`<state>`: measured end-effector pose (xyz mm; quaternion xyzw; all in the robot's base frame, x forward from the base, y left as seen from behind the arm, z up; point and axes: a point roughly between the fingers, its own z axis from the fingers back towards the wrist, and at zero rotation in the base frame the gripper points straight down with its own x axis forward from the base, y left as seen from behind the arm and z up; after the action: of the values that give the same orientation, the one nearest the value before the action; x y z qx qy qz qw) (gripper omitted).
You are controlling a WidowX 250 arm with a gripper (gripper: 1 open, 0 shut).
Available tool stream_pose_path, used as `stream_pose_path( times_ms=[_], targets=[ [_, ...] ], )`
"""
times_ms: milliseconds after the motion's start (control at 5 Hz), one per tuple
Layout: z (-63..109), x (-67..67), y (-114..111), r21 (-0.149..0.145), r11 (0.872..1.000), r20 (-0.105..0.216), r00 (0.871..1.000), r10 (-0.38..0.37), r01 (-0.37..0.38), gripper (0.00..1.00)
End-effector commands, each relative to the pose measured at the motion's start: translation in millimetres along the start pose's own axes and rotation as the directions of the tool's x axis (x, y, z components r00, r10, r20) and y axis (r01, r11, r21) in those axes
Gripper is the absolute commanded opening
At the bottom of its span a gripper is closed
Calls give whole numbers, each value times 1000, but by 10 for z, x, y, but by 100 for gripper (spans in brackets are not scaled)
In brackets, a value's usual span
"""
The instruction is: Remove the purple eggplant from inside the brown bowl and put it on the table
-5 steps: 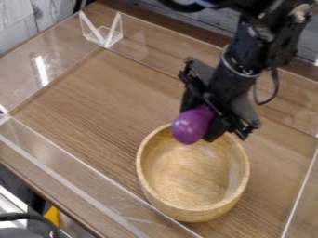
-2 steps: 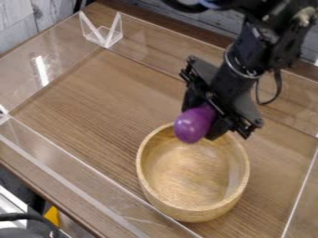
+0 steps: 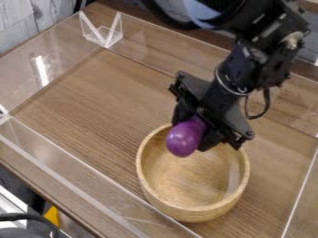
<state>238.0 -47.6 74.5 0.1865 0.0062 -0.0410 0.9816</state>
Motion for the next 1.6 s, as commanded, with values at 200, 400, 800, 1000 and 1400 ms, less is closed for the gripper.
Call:
stream_pose_path(
  times_ms=[200,400,800,1000,1400],
  targets=[
    [44,68,224,-25,998,65,996,66,-65,0],
    [-46,45,418,-44,988,48,987,153,-151,0],
    [-221,80,570,-92,955,7,959,283,-281,0],
    [-232,99,460,-102,956,6,961,276,-274,0],
    [-244,80,380,-125,953,-3,961,276,-275,0]
  ],
)
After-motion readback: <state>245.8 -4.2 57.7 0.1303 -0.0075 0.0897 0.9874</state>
